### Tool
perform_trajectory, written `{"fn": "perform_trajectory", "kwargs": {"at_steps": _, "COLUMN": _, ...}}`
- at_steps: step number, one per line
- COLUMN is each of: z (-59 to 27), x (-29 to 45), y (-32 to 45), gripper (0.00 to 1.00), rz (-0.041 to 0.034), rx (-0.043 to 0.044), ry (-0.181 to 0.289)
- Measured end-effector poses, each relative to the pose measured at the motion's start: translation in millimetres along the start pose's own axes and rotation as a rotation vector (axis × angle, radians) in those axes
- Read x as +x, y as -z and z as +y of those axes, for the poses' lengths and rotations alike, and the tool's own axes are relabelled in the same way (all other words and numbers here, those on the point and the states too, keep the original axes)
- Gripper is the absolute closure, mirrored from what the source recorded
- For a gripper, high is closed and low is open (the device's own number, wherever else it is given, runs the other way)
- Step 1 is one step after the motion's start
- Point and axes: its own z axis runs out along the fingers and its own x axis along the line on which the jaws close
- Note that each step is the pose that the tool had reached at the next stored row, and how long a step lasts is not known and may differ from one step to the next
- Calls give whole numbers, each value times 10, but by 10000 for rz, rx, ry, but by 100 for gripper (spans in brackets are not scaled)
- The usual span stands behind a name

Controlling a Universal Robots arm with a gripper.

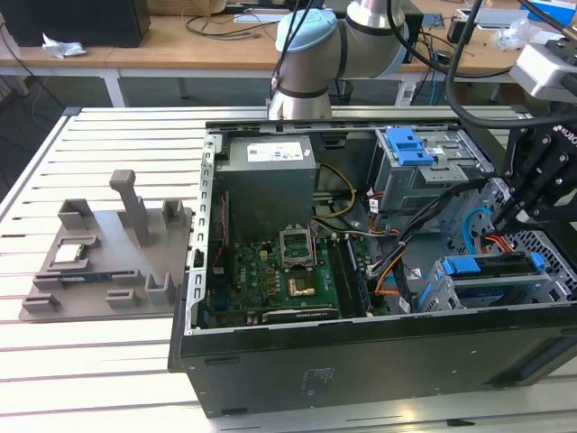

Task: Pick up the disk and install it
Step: 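Insert the second disk wire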

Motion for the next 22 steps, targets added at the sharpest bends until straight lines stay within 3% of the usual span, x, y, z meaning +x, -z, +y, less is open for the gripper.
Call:
{"fn": "perform_trajectory", "kwargs": {"at_steps": 5, "z": 0, "x": 21, "y": 0, "gripper": 84, "rz": 19, "rx": 0, "ry": 0}}
{"fn": "perform_trajectory", "kwargs": {"at_steps": 8, "z": 4, "x": 108, "y": -10, "gripper": 84, "rz": 36, "rx": 0, "ry": 6}}
{"fn": "perform_trajectory", "kwargs": {"at_steps": 11, "z": 3, "x": 202, "y": -74, "gripper": 84, "rz": 36, "rx": 0, "ry": 15}}
{"fn": "perform_trajectory", "kwargs": {"at_steps": 16, "z": -1, "x": 205, "y": -127, "gripper": 84, "rz": 52, "rx": 0, "ry": 102}}
{"fn": "perform_trajectory", "kwargs": {"at_steps": 22, "z": -11, "x": 149, "y": -165, "gripper": 84, "rz": 116, "rx": -1, "ry": 575}}
